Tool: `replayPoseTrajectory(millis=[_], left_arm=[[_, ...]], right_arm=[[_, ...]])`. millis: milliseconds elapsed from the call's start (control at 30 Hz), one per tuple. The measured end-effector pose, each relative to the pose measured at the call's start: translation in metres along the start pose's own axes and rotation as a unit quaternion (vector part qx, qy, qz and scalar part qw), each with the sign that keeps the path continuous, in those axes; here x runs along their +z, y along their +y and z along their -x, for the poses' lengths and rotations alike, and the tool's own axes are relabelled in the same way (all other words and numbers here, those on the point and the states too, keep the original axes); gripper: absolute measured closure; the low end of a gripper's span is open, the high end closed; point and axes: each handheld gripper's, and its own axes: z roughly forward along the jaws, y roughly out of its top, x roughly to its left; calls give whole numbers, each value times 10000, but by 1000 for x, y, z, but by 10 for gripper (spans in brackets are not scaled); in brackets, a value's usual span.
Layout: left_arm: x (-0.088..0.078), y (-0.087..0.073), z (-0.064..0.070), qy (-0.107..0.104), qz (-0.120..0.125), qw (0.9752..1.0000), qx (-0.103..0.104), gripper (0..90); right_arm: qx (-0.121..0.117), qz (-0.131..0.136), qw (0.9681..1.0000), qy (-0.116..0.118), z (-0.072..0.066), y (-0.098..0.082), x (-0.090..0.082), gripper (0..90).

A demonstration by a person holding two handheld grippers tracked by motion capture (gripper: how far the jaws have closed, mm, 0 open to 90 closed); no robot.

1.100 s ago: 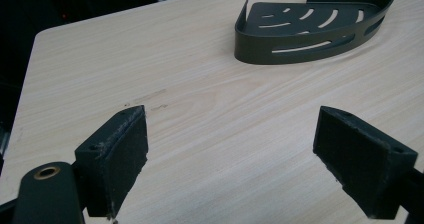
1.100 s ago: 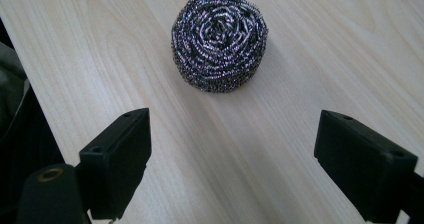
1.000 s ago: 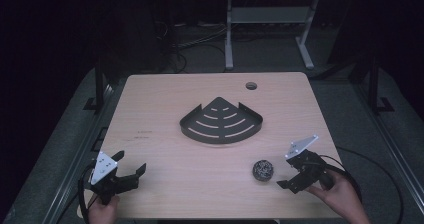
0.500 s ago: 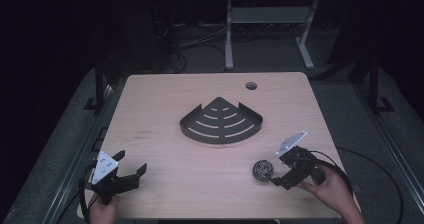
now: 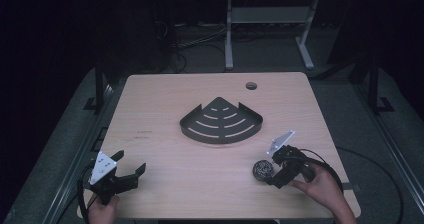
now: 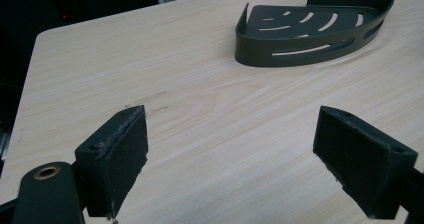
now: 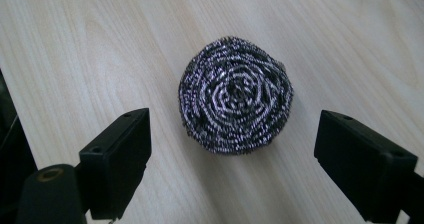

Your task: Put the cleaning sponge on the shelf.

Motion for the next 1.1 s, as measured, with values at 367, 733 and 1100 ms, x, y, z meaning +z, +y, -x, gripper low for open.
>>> replayPoseTrajectory(millis=[367,733,1100], left_arm=[[-1,0,0,-13,28,10000,1,137],[-1,1,0,-16,64,10000,-35,138],[-1,0,-1,-6,67,10000,-47,137]], right_arm=[[-121,-163,9998,53,1,12,11,154],[-164,-418,9990,40,2,19,23,191],[-124,-561,9983,120,5,18,30,301]])
